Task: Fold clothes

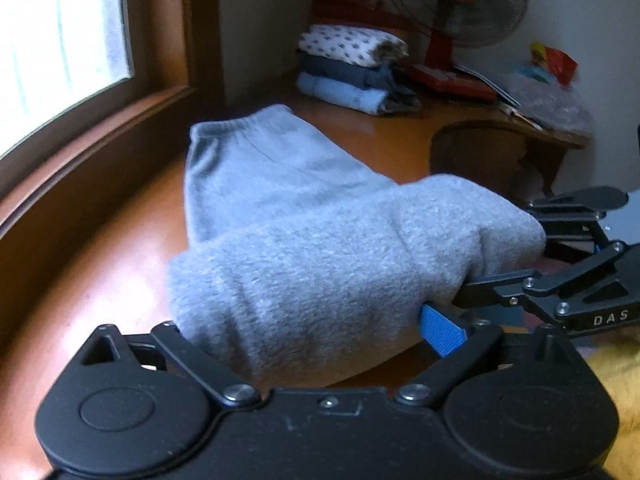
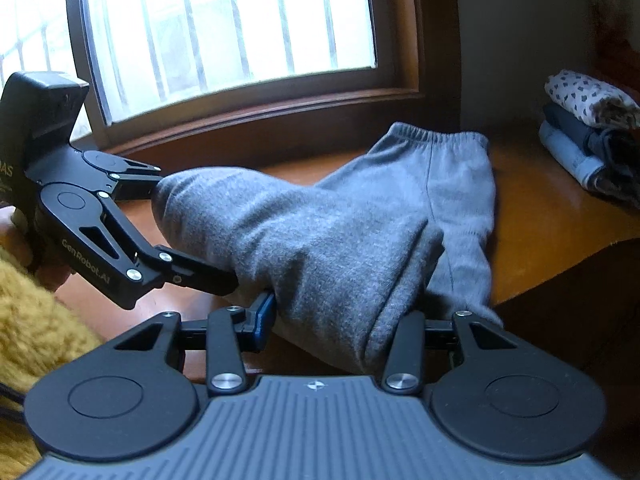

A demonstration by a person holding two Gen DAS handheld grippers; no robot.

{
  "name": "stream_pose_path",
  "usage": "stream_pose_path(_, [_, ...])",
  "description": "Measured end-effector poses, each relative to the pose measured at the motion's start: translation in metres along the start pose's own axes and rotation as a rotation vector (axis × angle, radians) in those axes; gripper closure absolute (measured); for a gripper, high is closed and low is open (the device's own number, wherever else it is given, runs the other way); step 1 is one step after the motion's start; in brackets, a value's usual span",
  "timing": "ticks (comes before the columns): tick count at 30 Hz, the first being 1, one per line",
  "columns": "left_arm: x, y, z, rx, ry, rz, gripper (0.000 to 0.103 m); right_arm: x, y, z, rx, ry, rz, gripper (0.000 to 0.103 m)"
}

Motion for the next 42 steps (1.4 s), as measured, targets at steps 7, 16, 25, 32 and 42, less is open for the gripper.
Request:
stream_pose_path(7, [-0.026,0.01,0.001,-0.028,-0.025,-0.04,0.003,-0.021,-0.021,0.0,-0.039,-0.061,0.011,0.056])
stream_pose_path(16, [-0.062,0.021,0.017,-0.06,-0.041,-0.069,0.003,-0.046,-0.052,0.01,-0.097,-0.125,0.071,0.054])
stream_pose_path(25, [-0.1,0.038,0.046,-0.1,-0.03,-0.107,0.002,-0.07,-0.092,0.034,-0.176,-0.148,0.134,0.054])
stream_pose_path(32, [-0.131,0.059,0.079,-0.138,0.003,-0.132,0.0,-0.096,-0.125,0.067,-0.231,-0.11,0.188,0.051])
stream_pose_path(42, [-0.15,0.087,0.135,-0.197,0.073,-0.179,0.0,-0.117,-0.157,0.127,-0.204,-0.009,0.203,0.051])
Point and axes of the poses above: each gripper's, at about its wrist camera, not at the fingertips, and z roughly the way its jaws point, y to its left, x to its underside, the point moved 3 cm from there along z, roughly the way its jaws point, and after that the axes turned 9 degrees about y, right-handed, at the moved point
